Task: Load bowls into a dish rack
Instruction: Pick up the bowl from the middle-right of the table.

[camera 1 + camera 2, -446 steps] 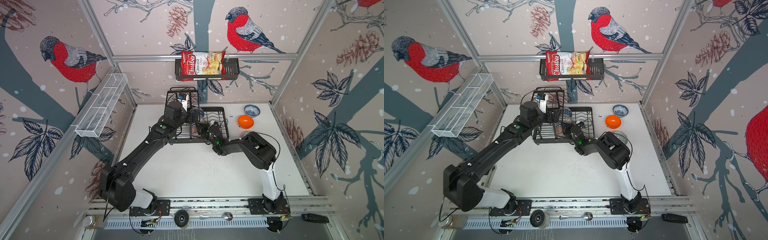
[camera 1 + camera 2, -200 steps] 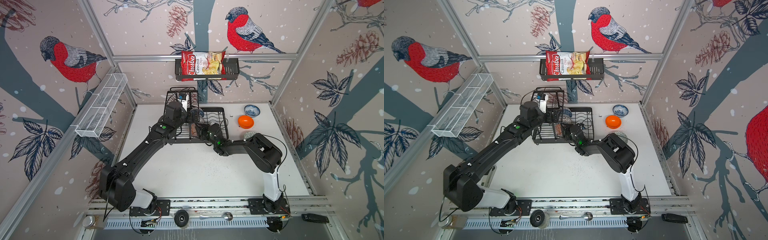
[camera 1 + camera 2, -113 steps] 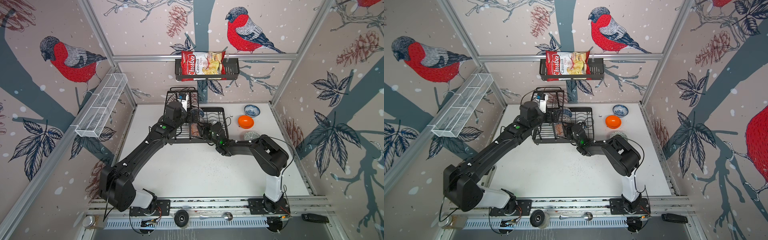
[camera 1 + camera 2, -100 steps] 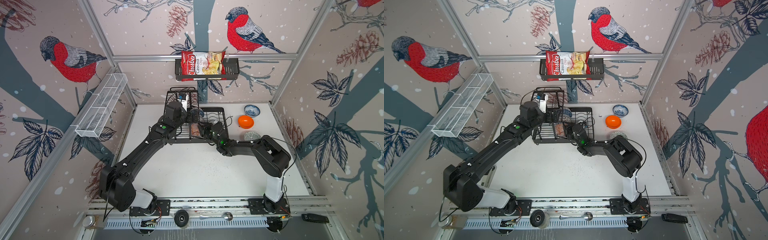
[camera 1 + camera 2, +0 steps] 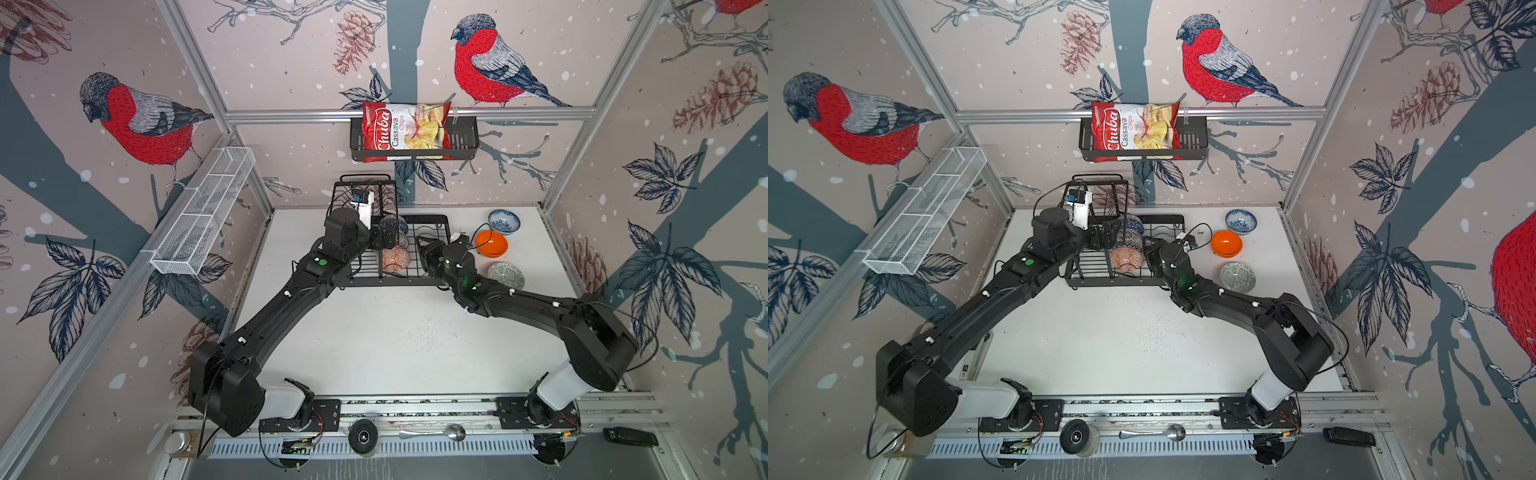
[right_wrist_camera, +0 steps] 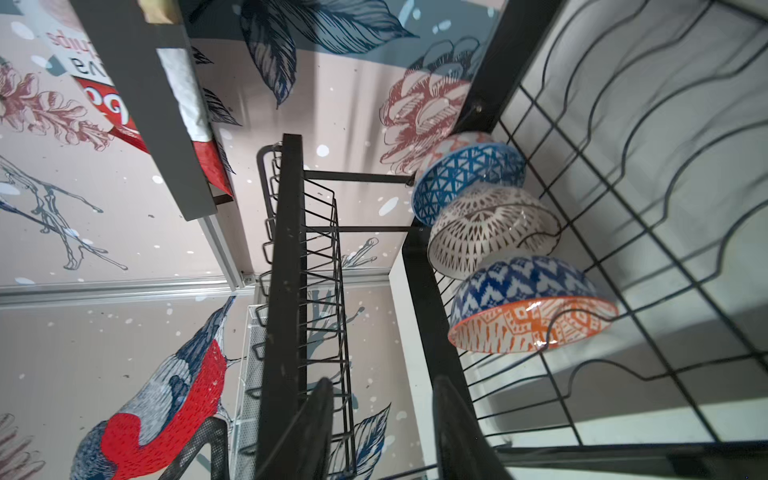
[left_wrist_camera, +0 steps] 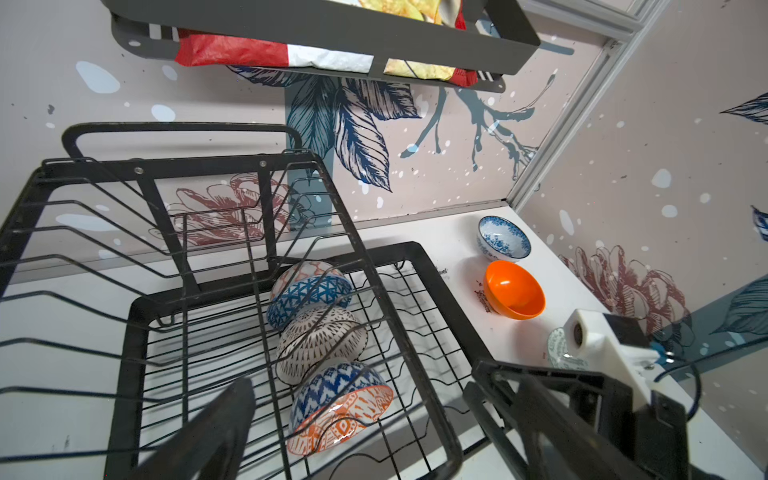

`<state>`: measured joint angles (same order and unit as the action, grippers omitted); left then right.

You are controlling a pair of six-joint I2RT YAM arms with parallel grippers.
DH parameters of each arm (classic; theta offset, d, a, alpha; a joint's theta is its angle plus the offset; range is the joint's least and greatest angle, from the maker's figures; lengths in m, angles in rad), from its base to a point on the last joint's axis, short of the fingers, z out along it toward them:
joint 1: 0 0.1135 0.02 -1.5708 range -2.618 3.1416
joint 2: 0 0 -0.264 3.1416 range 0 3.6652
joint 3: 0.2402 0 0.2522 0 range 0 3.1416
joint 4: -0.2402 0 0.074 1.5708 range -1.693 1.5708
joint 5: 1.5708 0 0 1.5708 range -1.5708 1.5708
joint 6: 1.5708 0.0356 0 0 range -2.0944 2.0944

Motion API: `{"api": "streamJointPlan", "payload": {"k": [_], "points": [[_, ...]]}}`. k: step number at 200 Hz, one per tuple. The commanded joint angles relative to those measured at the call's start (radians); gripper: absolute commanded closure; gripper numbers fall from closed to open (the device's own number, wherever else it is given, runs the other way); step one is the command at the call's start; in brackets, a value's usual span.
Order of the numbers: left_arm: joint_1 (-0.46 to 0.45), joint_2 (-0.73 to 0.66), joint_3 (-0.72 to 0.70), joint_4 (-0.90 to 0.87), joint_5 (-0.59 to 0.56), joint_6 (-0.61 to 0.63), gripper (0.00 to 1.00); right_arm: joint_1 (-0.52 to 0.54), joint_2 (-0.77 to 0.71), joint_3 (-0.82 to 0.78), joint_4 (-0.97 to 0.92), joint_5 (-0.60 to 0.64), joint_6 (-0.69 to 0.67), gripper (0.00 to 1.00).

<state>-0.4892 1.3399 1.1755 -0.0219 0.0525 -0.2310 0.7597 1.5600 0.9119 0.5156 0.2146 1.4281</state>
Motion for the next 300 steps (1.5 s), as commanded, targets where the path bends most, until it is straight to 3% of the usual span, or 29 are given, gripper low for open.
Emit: {"api": "streamJointPlan", "payload": {"k": [1,26,66,136,176,229,265,300], "points": [[-0.010,-0.022,-0.018,0.094,0.044,0.019,0.03,-0.021,-0.061,-0.005,-0.156,0.064,-0.142,0.56],[-0.035,-0.025,-0.023,0.122,0.126,0.052,0.03,-0.054,-0.152,-0.021,-0.267,0.099,-0.232,0.53],[-0.132,-0.009,-0.030,0.143,0.126,0.092,0.03,-0.160,-0.298,-0.113,-0.340,0.085,-0.306,0.43],[-0.326,0.096,0.033,0.163,0.029,0.088,0.03,-0.319,-0.511,-0.223,-0.486,0.142,-0.452,0.00],[-0.399,0.199,0.075,0.191,-0.002,0.061,0.03,-0.486,-0.605,-0.289,-0.547,0.073,-0.493,0.00],[-0.426,0.344,0.172,0.153,-0.024,0.002,0.03,-0.748,-0.571,-0.373,-0.503,-0.163,-0.539,0.00],[-0.428,0.415,0.200,0.127,-0.026,-0.058,0.03,-0.822,-0.464,-0.355,-0.496,-0.270,-0.590,0.00],[-0.429,0.478,0.237,0.103,-0.020,-0.080,0.03,-0.825,-0.369,-0.338,-0.471,-0.321,-0.618,0.00]]}}
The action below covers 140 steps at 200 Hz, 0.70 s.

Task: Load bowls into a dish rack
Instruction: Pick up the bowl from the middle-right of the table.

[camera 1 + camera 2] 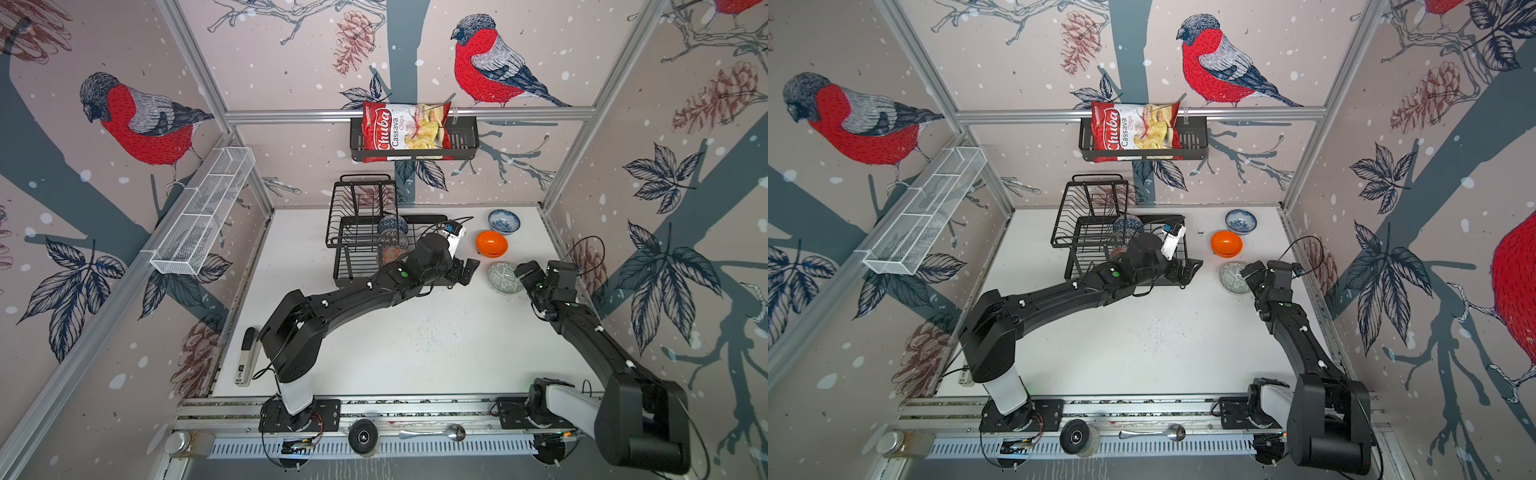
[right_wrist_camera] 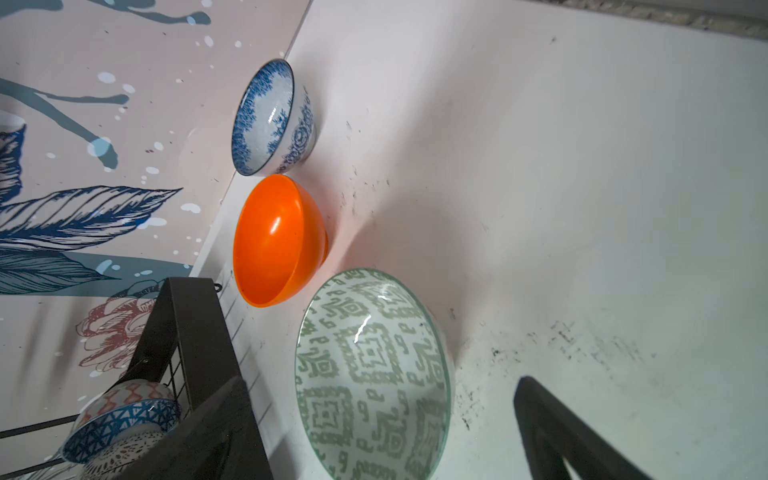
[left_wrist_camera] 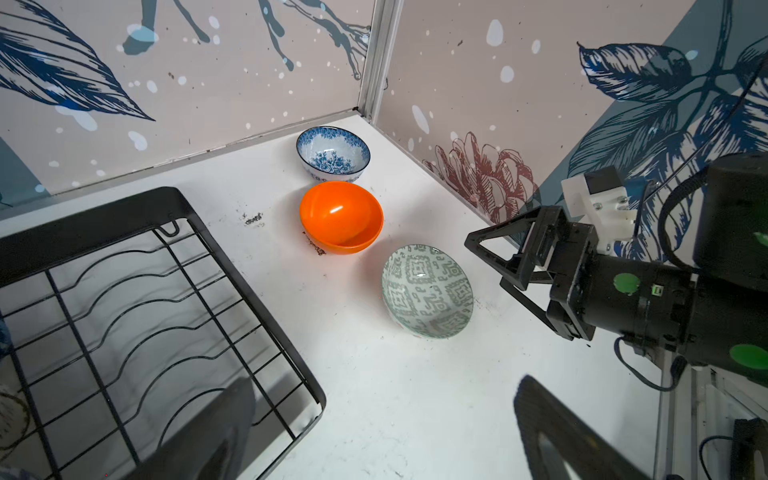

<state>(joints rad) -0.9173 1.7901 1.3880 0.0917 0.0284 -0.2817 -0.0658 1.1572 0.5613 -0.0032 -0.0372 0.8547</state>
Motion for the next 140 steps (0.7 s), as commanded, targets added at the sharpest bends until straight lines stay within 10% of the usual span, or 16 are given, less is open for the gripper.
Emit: {"api": "streamJointPlan", "payload": {"k": [1,140], "points": [[-0.001,0.029,0.026,-0.010,0.004,-0.030,0.03,0.001,0.036,0.012,0.049,-0.070,-0.045,0.00],[-0.004,0.082,0.058,-0.030,0.010,-0.054,0.03,-0.008,0.227,-0.005,0.135,-0.115,-0.088,0.29]]}}
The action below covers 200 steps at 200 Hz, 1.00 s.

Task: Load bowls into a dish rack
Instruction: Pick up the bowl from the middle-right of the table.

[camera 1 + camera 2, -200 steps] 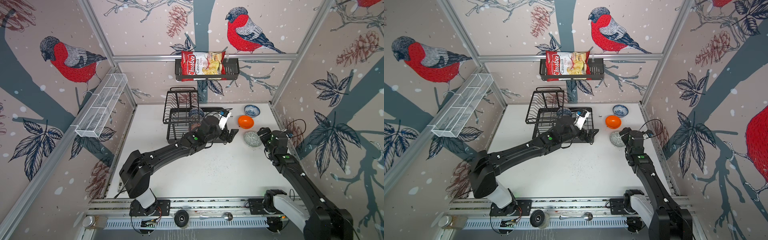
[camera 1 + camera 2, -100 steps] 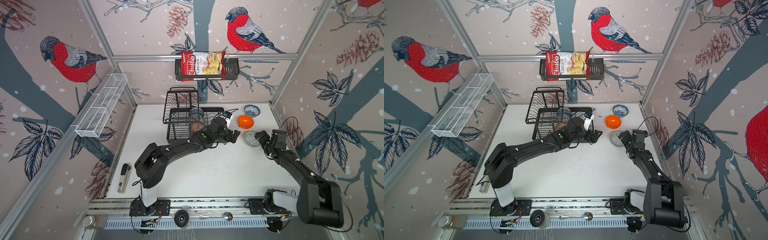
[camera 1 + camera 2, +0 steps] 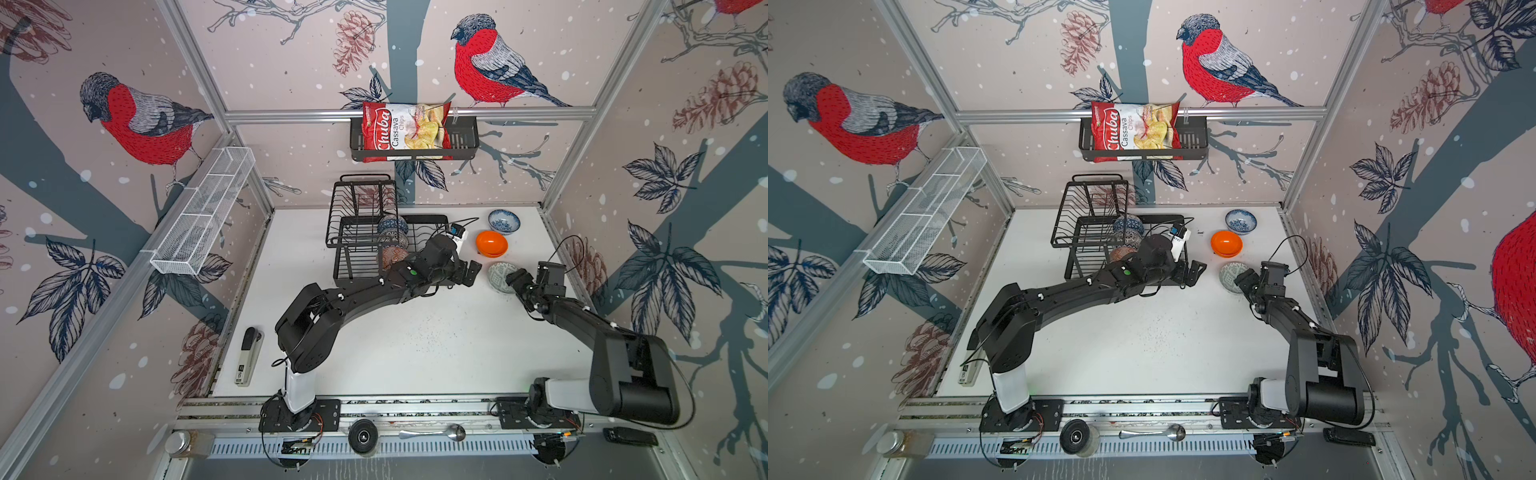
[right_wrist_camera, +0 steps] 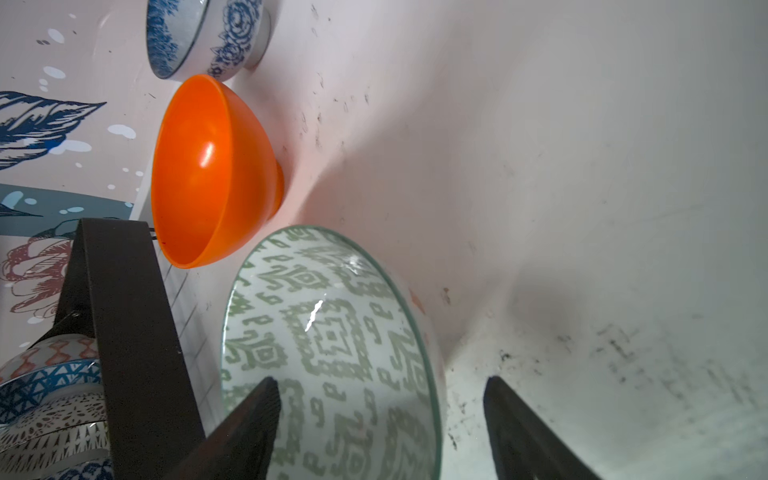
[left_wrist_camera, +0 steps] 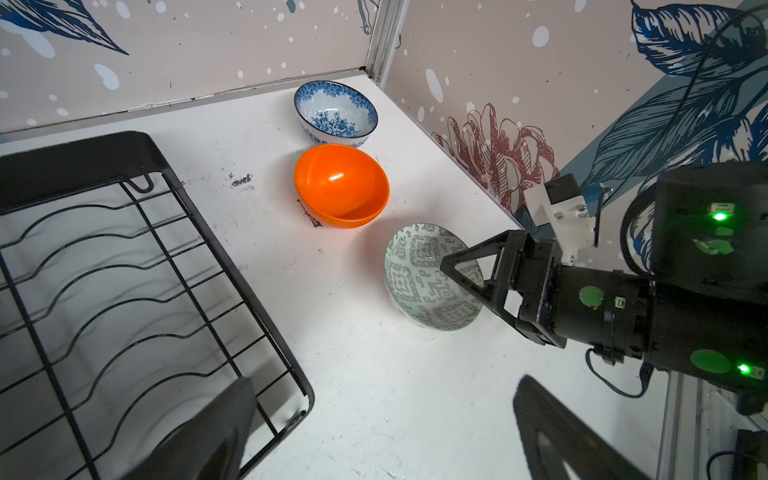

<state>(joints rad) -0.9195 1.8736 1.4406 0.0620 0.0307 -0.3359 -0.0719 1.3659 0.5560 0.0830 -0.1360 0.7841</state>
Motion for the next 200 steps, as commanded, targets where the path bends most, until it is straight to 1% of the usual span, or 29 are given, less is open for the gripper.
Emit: {"api": "streamJointPlan", "payload": {"k": [1,52,69,133,158,177,200], "points": [[-0.001,-0.002,0.005,0.000,0.008,0.000,0.03,-0.002,0.019,0.001,0.049,-0.016,-0.017,0.30],[-0.002,0.001,0.008,-0.004,-0.002,-0.004,0.03,-0.002,0.037,-0.002,0.056,-0.024,-0.023,0.54],[-0.002,0.002,0.013,-0.008,-0.003,-0.004,0.03,-0.003,0.043,-0.004,0.058,-0.023,-0.026,0.57],[-0.003,0.004,0.019,-0.020,-0.020,-0.008,0.03,-0.006,0.055,-0.016,0.069,-0.030,-0.026,0.71],[-0.003,0.004,0.018,-0.021,-0.022,-0.010,0.03,-0.007,0.052,-0.020,0.072,-0.032,-0.024,0.73],[-0.004,0.004,0.018,-0.022,-0.023,-0.014,0.03,-0.006,0.049,-0.023,0.071,-0.034,-0.022,0.79],[-0.004,0.004,0.019,-0.022,-0.022,-0.018,0.03,-0.006,0.037,-0.025,0.069,-0.034,-0.020,0.83]]}}
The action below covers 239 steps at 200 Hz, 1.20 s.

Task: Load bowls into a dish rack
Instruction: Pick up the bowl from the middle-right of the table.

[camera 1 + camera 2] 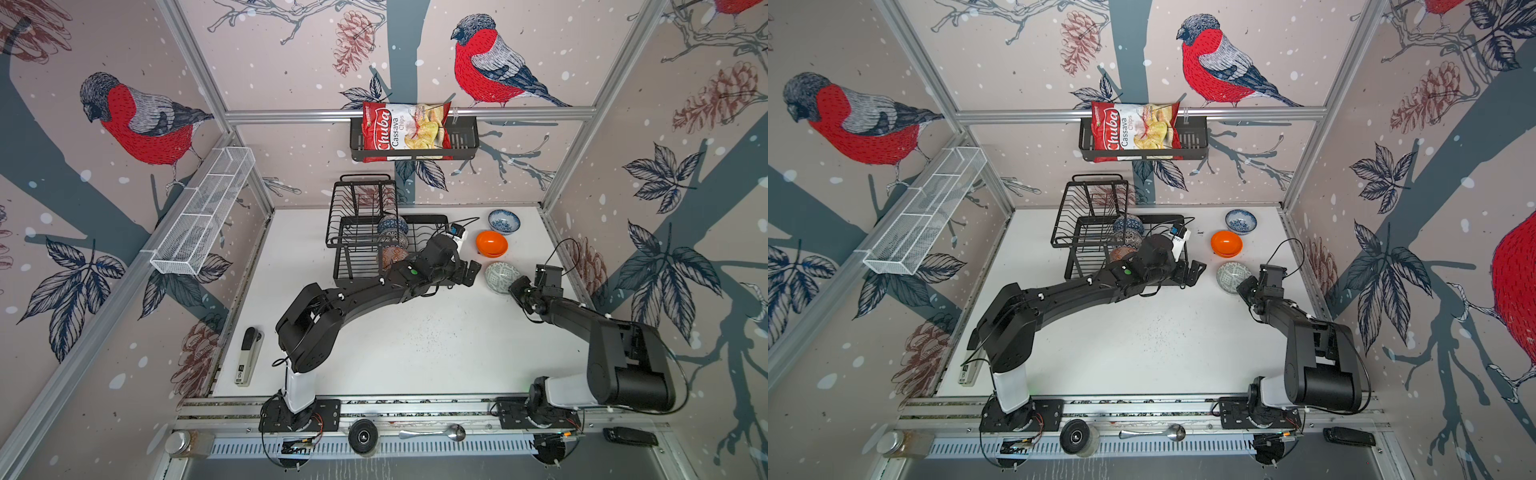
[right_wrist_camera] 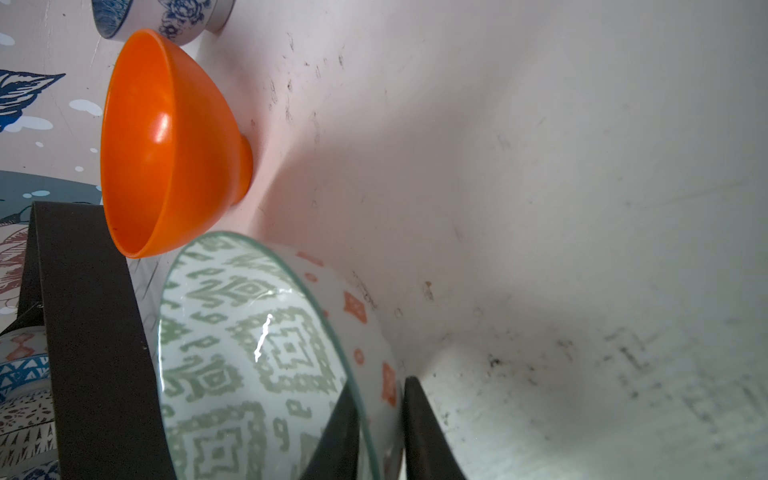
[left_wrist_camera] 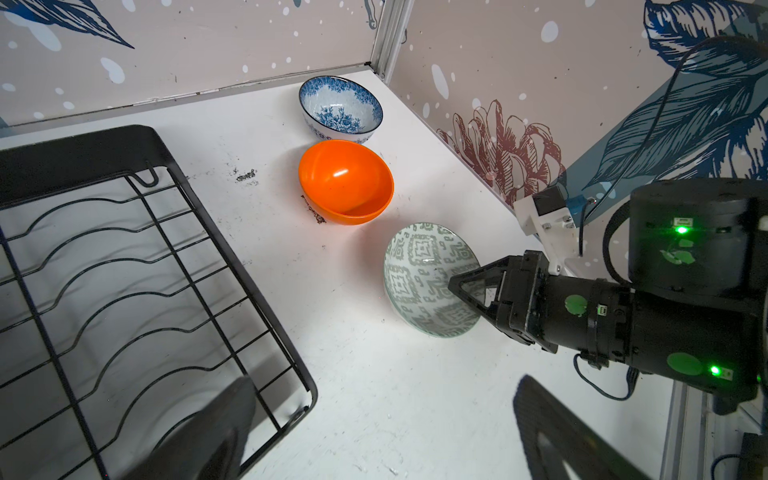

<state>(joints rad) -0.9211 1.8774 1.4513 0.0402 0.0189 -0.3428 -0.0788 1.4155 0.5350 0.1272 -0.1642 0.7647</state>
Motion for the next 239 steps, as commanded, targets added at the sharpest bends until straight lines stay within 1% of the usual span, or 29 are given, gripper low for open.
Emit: {"api": "streamJointPlan", "payload": {"k": [1,51,86,105,109,124,157,180,205,221,239], "points": [[-0.001,0.001,0.009,0.000,-0.010,-0.011,0.03,0.001,-0.015,-0.004,0.025,-0.007,-0.001,0.83],[-0.002,0.016,0.035,-0.026,0.002,-0.023,0.03,0.003,-0.066,-0.015,0.024,-0.003,0.007,0.92],[-0.002,0.033,0.060,-0.042,0.013,-0.033,0.03,0.029,-0.131,-0.007,0.003,0.038,0.005,0.93],[-0.002,0.047,0.080,-0.059,0.008,-0.039,0.03,0.056,-0.158,0.012,-0.021,0.076,-0.002,0.94],[-0.002,0.051,0.084,-0.063,0.007,-0.040,0.03,0.063,-0.187,0.015,-0.025,0.085,-0.002,0.94],[-0.002,0.064,0.097,-0.072,0.009,-0.047,0.03,0.090,-0.219,0.028,-0.040,0.117,-0.002,0.94],[-0.004,0.083,0.110,-0.076,0.002,-0.065,0.04,0.172,-0.262,0.066,-0.064,0.184,0.001,0.95],[-0.005,0.096,0.126,-0.083,-0.008,-0.071,0.08,0.232,-0.277,0.090,-0.070,0.223,0.007,0.96],[-0.003,0.116,0.161,-0.102,-0.020,-0.077,0.20,0.279,-0.285,0.100,-0.065,0.254,0.023,0.97],[-0.001,0.130,0.180,-0.107,-0.022,-0.082,0.24,0.312,-0.293,0.100,-0.055,0.273,0.035,0.97],[-0.002,0.150,0.205,-0.120,-0.020,-0.085,0.34,0.345,-0.302,0.102,-0.051,0.310,0.043,0.98]]}}
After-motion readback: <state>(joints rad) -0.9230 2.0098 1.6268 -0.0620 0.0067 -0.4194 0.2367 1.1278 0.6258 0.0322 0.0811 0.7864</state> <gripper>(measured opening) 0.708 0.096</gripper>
